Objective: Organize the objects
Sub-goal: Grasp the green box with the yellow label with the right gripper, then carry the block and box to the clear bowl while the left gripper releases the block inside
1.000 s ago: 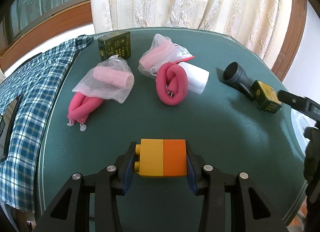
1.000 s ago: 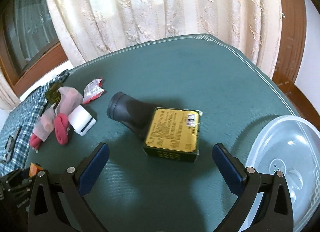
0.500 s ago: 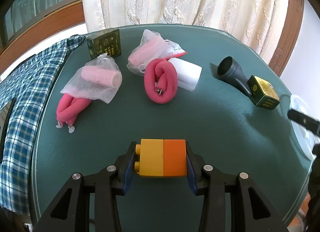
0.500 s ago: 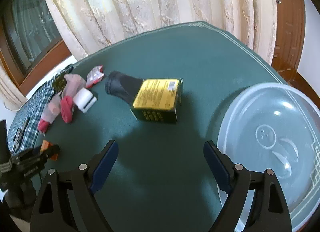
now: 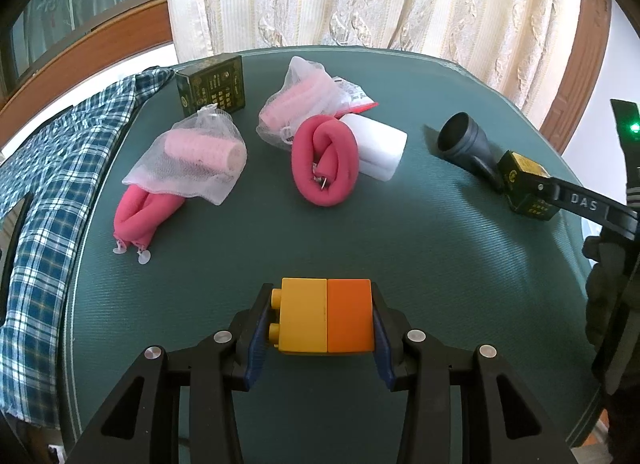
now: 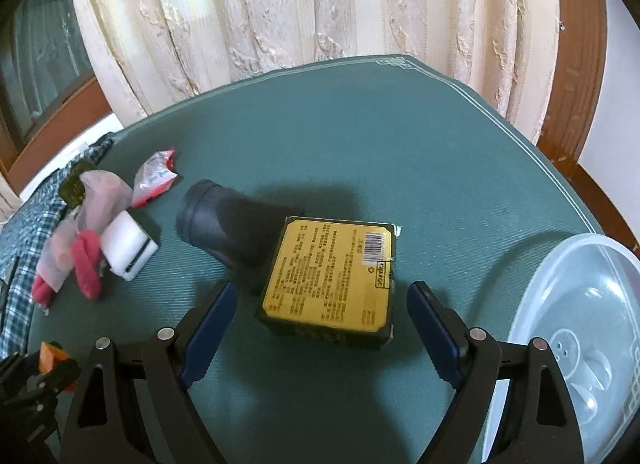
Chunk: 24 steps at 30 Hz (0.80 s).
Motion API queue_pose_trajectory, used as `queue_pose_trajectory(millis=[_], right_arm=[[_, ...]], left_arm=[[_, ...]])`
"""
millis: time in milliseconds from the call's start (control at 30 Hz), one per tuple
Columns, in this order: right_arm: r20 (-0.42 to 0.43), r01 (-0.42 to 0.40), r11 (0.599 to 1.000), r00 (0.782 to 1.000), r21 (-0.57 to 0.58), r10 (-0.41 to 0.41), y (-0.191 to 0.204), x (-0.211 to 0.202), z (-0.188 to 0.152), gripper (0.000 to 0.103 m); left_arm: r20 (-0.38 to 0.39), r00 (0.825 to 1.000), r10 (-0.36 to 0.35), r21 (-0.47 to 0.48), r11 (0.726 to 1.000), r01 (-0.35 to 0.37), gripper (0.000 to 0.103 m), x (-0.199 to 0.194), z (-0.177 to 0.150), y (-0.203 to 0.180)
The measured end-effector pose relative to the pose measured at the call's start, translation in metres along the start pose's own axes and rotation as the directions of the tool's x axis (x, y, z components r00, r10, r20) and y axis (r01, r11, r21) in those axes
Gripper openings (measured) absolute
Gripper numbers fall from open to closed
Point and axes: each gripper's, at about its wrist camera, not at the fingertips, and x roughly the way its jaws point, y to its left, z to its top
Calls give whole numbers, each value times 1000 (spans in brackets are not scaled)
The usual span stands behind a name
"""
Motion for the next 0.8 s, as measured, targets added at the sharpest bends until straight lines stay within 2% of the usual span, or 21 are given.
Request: queue_pose_trajectory(millis=[167, 367, 800], right_arm=[[-26, 1, 1000, 1000, 18, 0, -6, 9, -3, 71], [-18, -15, 1000, 1000, 24, 15, -8, 6, -5, 70], [43, -66, 996, 997, 53, 64, -17, -32, -11, 70]], left_arm=[[-5, 1000, -3, 2, 1000, 3, 46, 1, 1, -1], [-5, 1000, -3, 11, 1000, 3, 46, 1, 2, -4], [11, 1000, -12, 61, 998, 11, 46, -5, 9, -23]])
